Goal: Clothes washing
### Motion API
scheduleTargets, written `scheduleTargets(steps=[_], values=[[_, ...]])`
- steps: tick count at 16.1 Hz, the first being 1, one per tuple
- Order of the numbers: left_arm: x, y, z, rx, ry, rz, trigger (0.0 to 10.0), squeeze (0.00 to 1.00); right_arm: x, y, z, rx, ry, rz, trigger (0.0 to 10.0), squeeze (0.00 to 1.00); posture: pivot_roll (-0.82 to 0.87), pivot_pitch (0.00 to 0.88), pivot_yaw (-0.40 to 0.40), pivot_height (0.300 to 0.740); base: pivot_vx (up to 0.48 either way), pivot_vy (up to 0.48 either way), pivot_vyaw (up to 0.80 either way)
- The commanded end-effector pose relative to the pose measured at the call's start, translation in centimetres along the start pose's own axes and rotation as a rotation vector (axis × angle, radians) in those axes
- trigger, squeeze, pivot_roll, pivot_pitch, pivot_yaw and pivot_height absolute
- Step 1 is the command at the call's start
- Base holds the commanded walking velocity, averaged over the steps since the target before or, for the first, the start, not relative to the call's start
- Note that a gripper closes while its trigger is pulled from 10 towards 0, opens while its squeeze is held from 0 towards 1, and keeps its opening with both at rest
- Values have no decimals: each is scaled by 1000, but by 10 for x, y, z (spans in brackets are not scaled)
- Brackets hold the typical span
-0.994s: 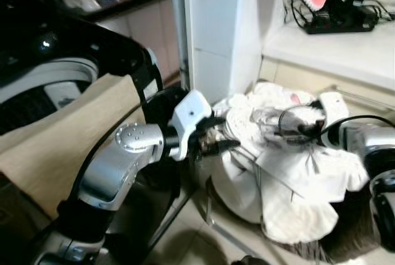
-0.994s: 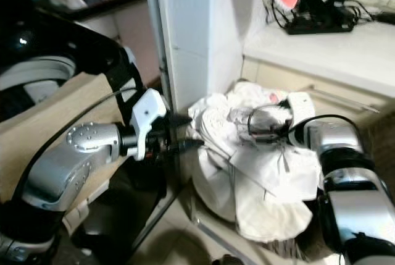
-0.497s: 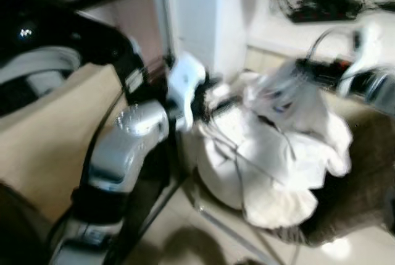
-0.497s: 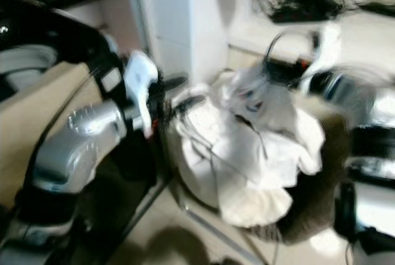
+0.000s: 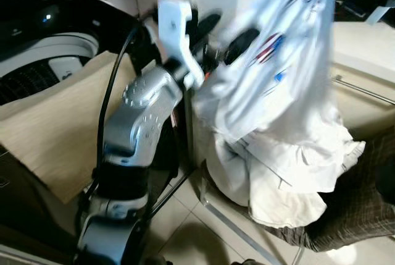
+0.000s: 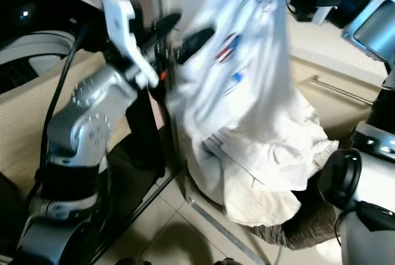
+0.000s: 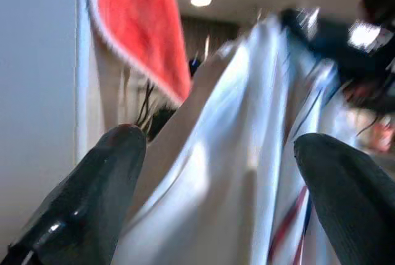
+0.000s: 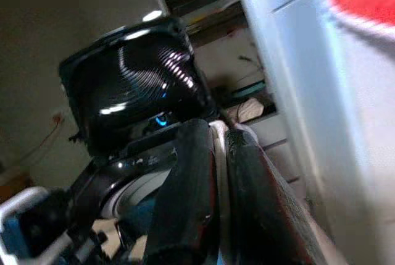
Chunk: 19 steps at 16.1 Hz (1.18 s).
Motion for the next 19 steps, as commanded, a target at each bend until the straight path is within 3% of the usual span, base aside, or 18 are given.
scheduleTargets(steps=[1, 2, 3, 4, 7, 9, 10, 19], values=[[3, 4, 3, -23, 20, -20, 10000, 1000, 2, -13, 4, 44, 4, 2, 0, 0, -103, 0, 11, 740, 0, 0, 0], [-4, 13, 8, -53, 10, -20, 10000, 1000, -4, -25, 13, 82, -10, 22, 0, 0, -103, 0, 9, 740, 0, 0, 0], [-6, 15, 9, -57, 2, -26, 10000, 1000, -6, -27, 15, 89, -16, 23, 0, 0, -103, 0, 9, 740, 0, 0, 0], [-12, 19, 10, -71, -25, -12, 10000, 0, -12, -33, 18, 107, -27, 33, 0, 0, -103, 0, 9, 740, 0, 0, 0], [-35, 22, 6, -88, -131, 100, 10000, 0, -19, -41, 24, 126, -22, 53, 0, 0, -99, 0, 14, 740, 0, 0, 0], [-39, 22, 4, -93, -148, 95, 10000, 0, -19, -43, 24, 121, -16, 58, 0, 0, -98, 0, 17, 740, 0, 0, 0], [-40, 21, 3, -89, -153, 91, 0, 0, -20, -44, 24, 116, -9, 62, 0, 0, -98, 0, 18, 740, 0, 0, 0], [-35, 15, 1, -66, -123, 68, 0, 0, -26, -45, 22, 87, -11, 63, 0, 0, -95, 0, 29, 740, 0, 0, 0]])
Point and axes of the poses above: a point about 5 cm out from each wrist's last joint towards the gripper, its own z axis pointing out of the wrist towards the gripper, its own x axis along the axis of the wrist's last joint, y = z × x, the point moved 3 cm from there along z, pointing out of the wrist towards the gripper, and after that the axes turned 6 degrees about -z, right-handed, at the moved point
